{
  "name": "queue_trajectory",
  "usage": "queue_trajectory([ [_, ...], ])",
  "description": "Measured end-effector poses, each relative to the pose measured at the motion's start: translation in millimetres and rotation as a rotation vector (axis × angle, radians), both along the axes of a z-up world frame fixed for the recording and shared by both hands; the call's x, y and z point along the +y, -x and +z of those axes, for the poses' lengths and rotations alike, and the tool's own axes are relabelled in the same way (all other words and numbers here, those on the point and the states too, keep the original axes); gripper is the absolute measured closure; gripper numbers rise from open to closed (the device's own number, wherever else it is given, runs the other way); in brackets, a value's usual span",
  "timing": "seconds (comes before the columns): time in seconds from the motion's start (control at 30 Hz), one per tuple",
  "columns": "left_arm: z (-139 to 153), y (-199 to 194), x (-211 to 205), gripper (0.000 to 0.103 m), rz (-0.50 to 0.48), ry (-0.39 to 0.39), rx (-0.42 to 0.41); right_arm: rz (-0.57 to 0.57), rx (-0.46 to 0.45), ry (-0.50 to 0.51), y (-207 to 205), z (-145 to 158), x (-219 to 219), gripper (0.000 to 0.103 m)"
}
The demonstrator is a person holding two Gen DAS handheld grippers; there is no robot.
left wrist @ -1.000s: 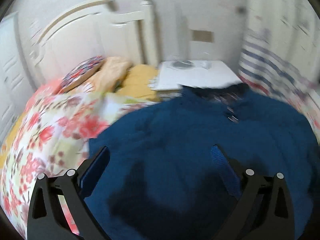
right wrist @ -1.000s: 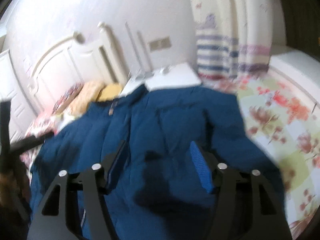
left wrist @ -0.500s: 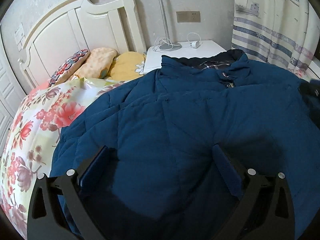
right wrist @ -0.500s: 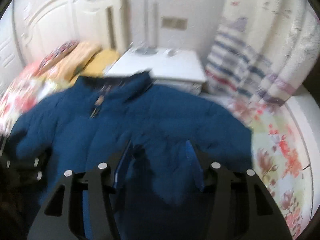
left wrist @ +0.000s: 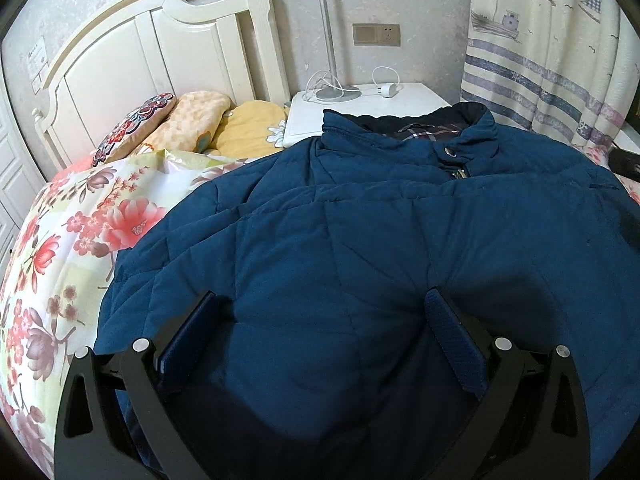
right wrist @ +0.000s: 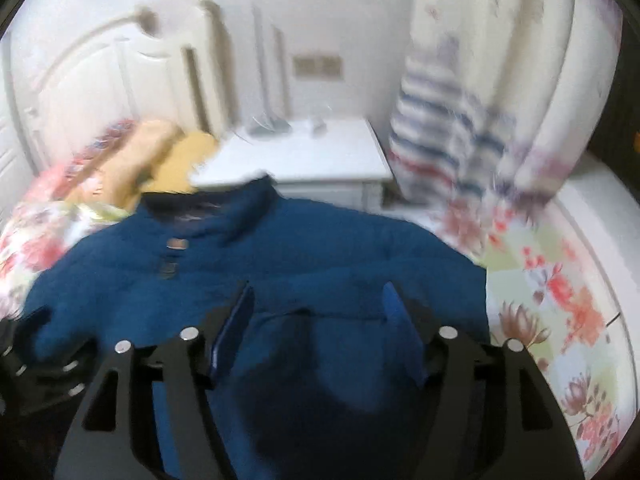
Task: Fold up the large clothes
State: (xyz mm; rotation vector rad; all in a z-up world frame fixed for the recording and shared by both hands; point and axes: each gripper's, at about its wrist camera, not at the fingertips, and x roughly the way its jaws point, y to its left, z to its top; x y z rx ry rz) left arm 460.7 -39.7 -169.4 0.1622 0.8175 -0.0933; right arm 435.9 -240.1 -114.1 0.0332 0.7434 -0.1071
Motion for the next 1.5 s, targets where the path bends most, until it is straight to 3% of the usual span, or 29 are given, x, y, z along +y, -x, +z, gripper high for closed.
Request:
queue_trajectory([
  [0.1, 0.1, 0.1, 0.5, 0.004, 0.0, 0.001, -0.001, 0.071, 0.103, 0.091, 3.4, -28.9, 25.7, 0.029],
  [0.17, 0.2, 0.3, 0.4, 0.004, 0.0, 0.004, -0.002, 0.056, 0.083, 0.134, 4.2, -48.7, 30.2, 0.024],
  [0.53, 1.4, 1.7, 0.4, 0.004, 0.0, 0.007, -0.008, 0.057, 0.093, 0.059, 10.0, -48.4, 26.5, 0.021],
  [0.63, 19.4, 31.6, 5.5, 0.005, -0.011, 0.015, -0.029, 0.086, 0.088, -0.015, 38.9, -26.1, 38.1, 0.021],
  [0.7, 32.8, 60.6, 12.0, 0.005, -0.027, 0.048, -0.051, 0.124, 0.043, 0.009, 67.4, -14.7, 49.3, 0.017],
  [0.77, 31.4, 84.1, 17.9, 0.005, -0.041, 0.074, -0.004, 0.142, 0.084, 0.046, 80.7, -23.3, 58.1, 0.015],
  [0.87, -0.4, 92.8, 16.0, 0.004, -0.031, -0.004, 0.101, 0.142, 0.211, 0.087, 77.1, -54.2, 63.8, 0.01],
  [0.97, -3.6, 111.4, 18.1, 0.005, -0.041, -0.023, 0.095, 0.148, 0.24, 0.088, 91.4, -51.1, 69.8, 0.009],
  [1.03, 7.3, 133.1, 23.7, 0.005, -0.054, 0.01, 0.093, 0.189, 0.226, 0.046, 115.5, -40.1, 76.0, 0.01],
  [1.1, 16.0, 165.5, 29.1, 0.005, -0.075, 0.03, 0.062, 0.233, 0.201, 0.074, 147.6, -35.9, 84.9, 0.009],
  [1.2, 1.1, 191.1, 25.8, 0.005, -0.125, -0.05, 0.094, 0.286, 0.293, 0.1, 177.4, -60.4, 90.3, 0.008],
  [1.23, -10.7, 195.1, 24.8, 0.004, -0.125, -0.087, 0.118, 0.287, 0.286, 0.095, 182.8, -64.5, 87.7, 0.007],
  [1.33, -15.9, 199.5, 44.0, 0.004, -0.077, 0.016, 0.15, 0.219, 0.283, 0.021, 200.8, -59.1, 72.0, 0.003],
  [1.43, 2.4, 226.7, 55.3, 0.005, -0.062, 0.031, 0.105, 0.249, 0.205, 0.033, 243.4, -44.0, 78.1, 0.003],
  [1.5, 7.2, 253.1, 57.4, 0.005, -0.099, 0.026, 0.081, 0.293, 0.21, 0.087, 270.3, -51.5, 88.1, 0.003],
])
